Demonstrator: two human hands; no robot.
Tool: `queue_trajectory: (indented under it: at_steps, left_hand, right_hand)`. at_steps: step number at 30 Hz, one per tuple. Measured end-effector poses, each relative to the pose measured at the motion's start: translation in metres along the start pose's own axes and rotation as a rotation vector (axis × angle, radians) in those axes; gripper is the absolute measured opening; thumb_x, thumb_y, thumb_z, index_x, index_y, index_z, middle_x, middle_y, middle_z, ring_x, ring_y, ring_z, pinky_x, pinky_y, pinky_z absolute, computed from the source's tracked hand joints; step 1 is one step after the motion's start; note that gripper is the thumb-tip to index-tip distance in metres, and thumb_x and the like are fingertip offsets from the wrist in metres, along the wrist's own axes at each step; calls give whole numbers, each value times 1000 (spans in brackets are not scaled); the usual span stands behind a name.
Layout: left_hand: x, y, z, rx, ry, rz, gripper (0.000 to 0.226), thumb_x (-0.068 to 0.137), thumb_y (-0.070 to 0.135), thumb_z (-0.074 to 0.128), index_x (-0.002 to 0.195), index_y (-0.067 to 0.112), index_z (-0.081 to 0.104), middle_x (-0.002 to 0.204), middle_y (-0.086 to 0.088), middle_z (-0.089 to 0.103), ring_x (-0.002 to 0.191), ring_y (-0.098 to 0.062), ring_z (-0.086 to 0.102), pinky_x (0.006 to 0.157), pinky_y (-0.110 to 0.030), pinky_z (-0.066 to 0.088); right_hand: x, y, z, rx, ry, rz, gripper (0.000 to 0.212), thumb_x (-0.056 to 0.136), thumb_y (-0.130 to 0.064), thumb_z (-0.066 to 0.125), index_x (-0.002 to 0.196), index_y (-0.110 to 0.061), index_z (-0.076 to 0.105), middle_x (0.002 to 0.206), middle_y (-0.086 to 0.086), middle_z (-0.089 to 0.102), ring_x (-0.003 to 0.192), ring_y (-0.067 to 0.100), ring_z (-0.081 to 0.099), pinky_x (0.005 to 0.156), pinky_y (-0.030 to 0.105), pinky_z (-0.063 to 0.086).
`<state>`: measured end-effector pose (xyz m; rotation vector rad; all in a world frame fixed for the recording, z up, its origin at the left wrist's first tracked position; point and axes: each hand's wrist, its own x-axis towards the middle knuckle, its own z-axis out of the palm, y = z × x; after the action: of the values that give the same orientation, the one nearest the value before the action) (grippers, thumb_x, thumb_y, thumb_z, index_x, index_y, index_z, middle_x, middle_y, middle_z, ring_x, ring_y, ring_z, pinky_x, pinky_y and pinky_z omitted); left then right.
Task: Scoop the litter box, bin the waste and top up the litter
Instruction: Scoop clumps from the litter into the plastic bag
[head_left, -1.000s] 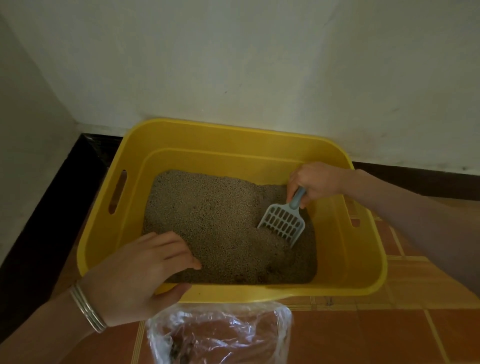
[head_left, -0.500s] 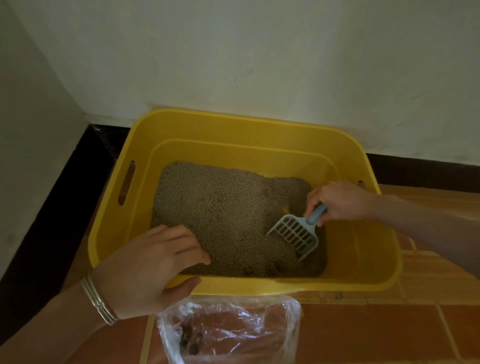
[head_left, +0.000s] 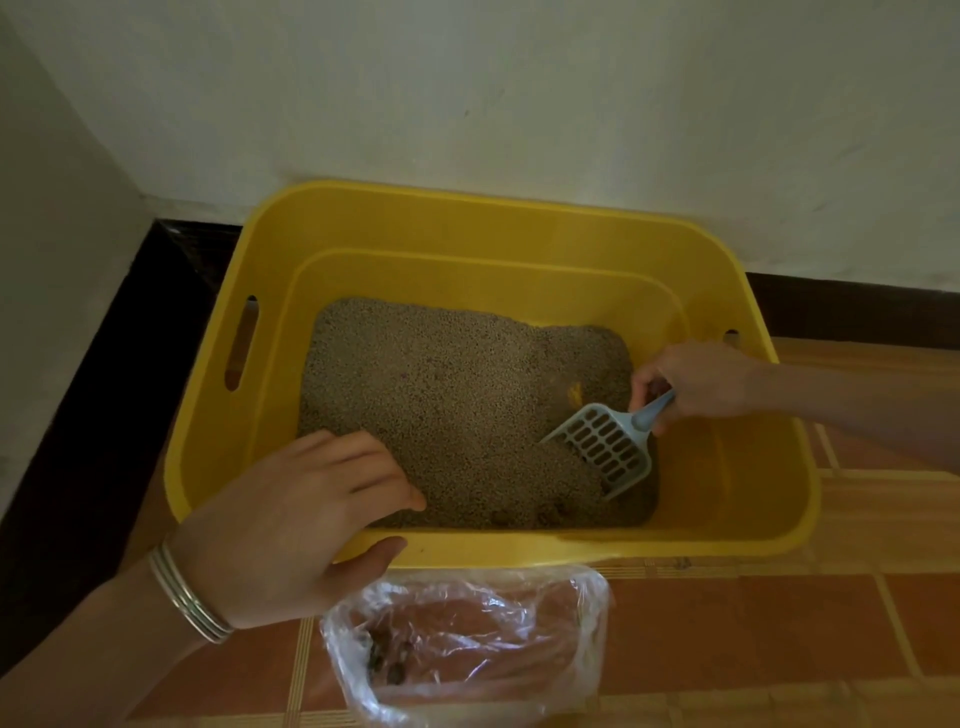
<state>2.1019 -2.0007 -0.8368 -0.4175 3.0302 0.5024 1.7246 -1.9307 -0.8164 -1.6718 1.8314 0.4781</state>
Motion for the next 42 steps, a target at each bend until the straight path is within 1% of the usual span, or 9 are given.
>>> queue_trajectory:
  at_steps: [10, 13, 15, 17, 20, 26, 30, 37, 42]
  left_hand:
    - [2, 11, -14, 13, 136, 72, 29, 85, 43, 46, 100, 29, 67, 94, 16, 61, 93, -6, 55, 73, -26, 42]
    - [-1, 12, -14, 37, 159, 67, 30, 85, 42, 46, 99, 28, 68, 93, 14, 63, 92, -8, 57, 69, -29, 48]
    - [-5, 13, -14, 76, 181, 58, 30, 85, 41, 46, 97, 26, 69, 91, 12, 64, 89, -11, 59, 67, -30, 47]
    - [-12, 13, -12, 131, 201, 29, 32, 84, 41, 46, 95, 24, 70, 89, 10, 65, 85, -14, 60, 66, -30, 45]
    - [-25, 12, -7, 175, 256, -61, 33, 82, 41, 47, 90, 21, 72, 85, 8, 66, 79, -16, 63, 65, -30, 43]
    - [-28, 12, -1, 189, 388, -153, 27, 80, 37, 51, 80, 19, 72, 78, 6, 67, 69, -17, 64, 59, -32, 47]
    - [-30, 9, 2, 204, 424, -140, 25, 78, 34, 53, 76, 17, 71, 75, 4, 66, 64, -18, 64, 55, -31, 47]
    - [-32, 7, 5, 226, 440, -135, 26, 80, 35, 53, 76, 17, 71, 74, 5, 66, 64, -17, 63, 57, -32, 44]
    - [-41, 5, 6, 229, 473, -128, 31, 83, 40, 55, 80, 15, 72, 76, 3, 67, 67, -19, 65, 68, -33, 42]
  right_hand:
    - [-4, -8, -10, -17, -60, -60, 21, 76, -23, 73, 94, -31, 65, 91, -19, 58, 92, 2, 53, 85, 29, 45]
    - [-6, -8, -9, -253, -59, -134, 19, 83, -28, 65, 101, -31, 61, 97, -16, 57, 92, 3, 53, 74, 21, 44]
    - [-7, -9, -4, -496, 9, -224, 18, 87, -31, 59, 104, -31, 56, 103, -15, 55, 94, 4, 52, 61, 15, 34]
    - [-7, -7, 4, -554, 78, -259, 21, 88, -32, 56, 109, -30, 54, 108, -14, 52, 102, 5, 49, 65, 14, 32]
    - [-9, -2, 10, -411, 85, -234, 23, 88, -27, 58, 110, -26, 55, 110, -10, 52, 105, 5, 46, 80, 13, 30]
    - [-8, -4, 11, -305, 46, -192, 16, 87, -22, 60, 104, -23, 58, 100, -9, 54, 97, 7, 48, 78, 16, 31]
    - [-14, -5, 9, -204, -38, -129, 18, 87, -19, 60, 105, -23, 58, 94, -13, 51, 83, -2, 47, 69, 8, 37]
    - [-15, -6, 20, -73, -43, -107, 21, 86, -15, 62, 106, -20, 59, 103, -5, 61, 91, 5, 57, 82, 22, 46]
    - [-11, -8, 41, 14, -21, -84, 22, 85, -14, 62, 104, -24, 56, 99, -12, 56, 94, 4, 56, 83, 17, 46]
